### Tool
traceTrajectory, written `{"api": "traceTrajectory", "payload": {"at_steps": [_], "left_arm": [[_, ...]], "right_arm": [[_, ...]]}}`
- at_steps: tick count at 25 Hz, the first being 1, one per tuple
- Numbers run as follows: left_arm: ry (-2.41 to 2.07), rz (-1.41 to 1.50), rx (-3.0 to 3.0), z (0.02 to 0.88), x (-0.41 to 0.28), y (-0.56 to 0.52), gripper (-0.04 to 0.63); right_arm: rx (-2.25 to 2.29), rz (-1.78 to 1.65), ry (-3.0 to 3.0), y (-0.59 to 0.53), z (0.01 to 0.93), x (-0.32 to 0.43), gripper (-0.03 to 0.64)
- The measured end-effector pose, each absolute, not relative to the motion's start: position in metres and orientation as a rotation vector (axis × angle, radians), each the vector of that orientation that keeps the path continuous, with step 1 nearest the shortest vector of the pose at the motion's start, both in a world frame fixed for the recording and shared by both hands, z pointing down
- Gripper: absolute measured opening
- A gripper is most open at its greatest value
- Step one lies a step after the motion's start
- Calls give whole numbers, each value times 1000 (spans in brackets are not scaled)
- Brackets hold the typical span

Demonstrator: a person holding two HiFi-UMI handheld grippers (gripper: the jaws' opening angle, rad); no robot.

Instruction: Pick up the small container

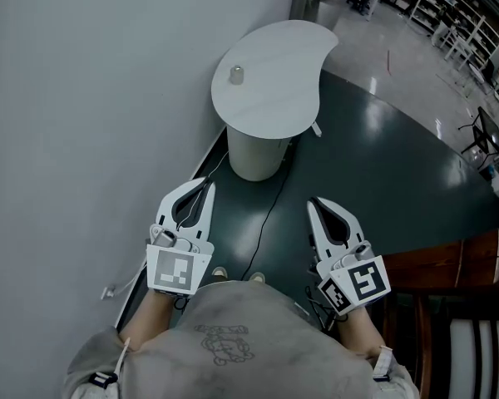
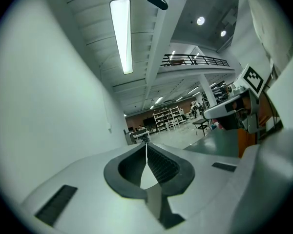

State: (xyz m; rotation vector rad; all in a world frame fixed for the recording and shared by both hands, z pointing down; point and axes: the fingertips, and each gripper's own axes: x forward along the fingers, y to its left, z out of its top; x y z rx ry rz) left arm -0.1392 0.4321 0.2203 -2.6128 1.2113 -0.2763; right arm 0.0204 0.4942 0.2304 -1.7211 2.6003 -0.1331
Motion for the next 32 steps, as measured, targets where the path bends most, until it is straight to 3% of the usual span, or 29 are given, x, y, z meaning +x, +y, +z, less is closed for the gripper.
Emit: {"api": "traceTrajectory", "payload": {"at_steps": [18,32], "left_arm": [[1245,-317,-2589,241,-90,425,20],[1268,-243,-2600,264,-80,359,20]], "right_arm": [[-1589,-104,2613,481,240,61,32],[-1629,-85,2628,418,267,72,32]]}}
